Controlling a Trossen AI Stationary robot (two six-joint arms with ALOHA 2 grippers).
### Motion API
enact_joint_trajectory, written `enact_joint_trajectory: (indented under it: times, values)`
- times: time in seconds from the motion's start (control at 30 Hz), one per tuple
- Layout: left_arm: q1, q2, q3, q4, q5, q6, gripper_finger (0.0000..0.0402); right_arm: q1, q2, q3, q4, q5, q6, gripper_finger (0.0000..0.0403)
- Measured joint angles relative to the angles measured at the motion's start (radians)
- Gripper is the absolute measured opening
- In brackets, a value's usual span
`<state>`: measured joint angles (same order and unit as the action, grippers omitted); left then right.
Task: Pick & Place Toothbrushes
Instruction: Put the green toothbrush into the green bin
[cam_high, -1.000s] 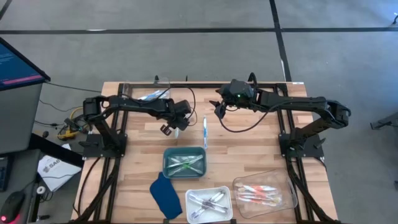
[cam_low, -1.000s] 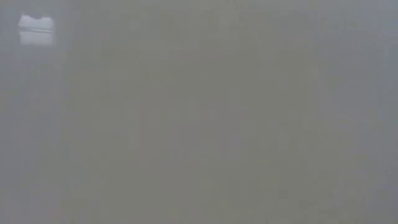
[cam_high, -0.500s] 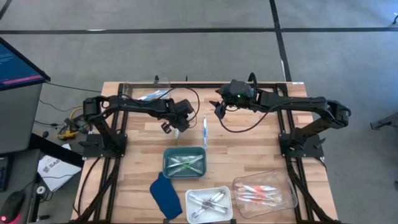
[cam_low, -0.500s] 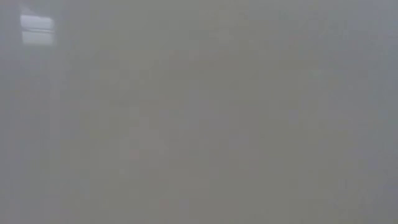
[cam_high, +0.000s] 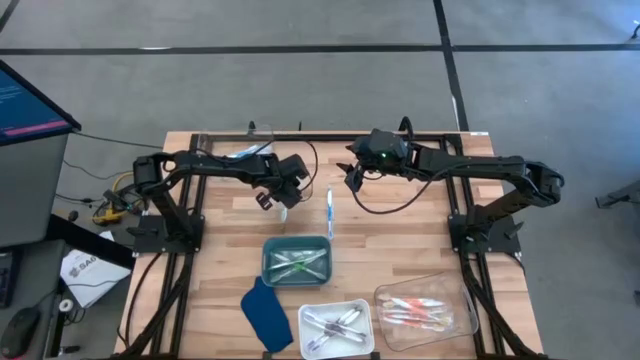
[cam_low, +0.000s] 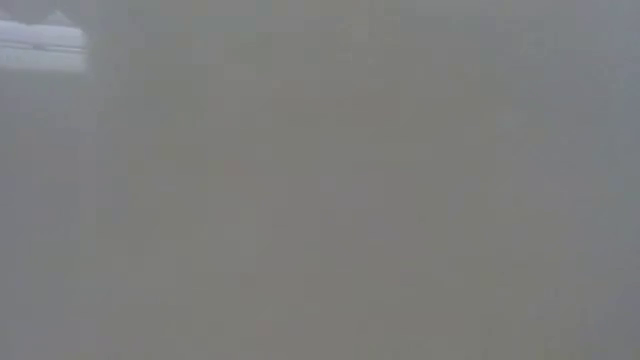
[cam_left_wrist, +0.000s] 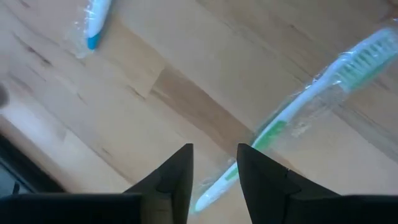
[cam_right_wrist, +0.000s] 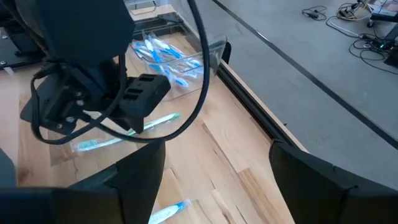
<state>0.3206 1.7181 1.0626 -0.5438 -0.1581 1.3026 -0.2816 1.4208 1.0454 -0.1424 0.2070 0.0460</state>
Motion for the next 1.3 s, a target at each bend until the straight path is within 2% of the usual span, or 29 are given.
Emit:
enact_joint_trajectory:
  times: [0.3, 0.5, 1.0, 1.3]
  values:
    - [0.0, 0.012, -0.029, -0.015, -0.013, 0.05, 0.0188, 0.0, 0.0, 0.0, -0.008, 0.0, 0.0, 0.0282]
    - [-0.006, 0.012, -0.104, -0.021, -0.018, 0.14, 0.0211, 0.0, 0.0, 0.0, -0.008, 0.0, 0.007, 0.0281]
    - [-0.007, 0.008, -0.113, 0.003, -0.027, 0.231, 0.0188, 0.0, 0.0, 0.0, -0.008, 0.0, 0.007, 0.0281]
    - [-0.007, 0.008, -0.114, 0.002, 0.0, 0.207, 0.0153, 0.0, 0.0, 0.0, -0.007, 0.0, 0.007, 0.0281]
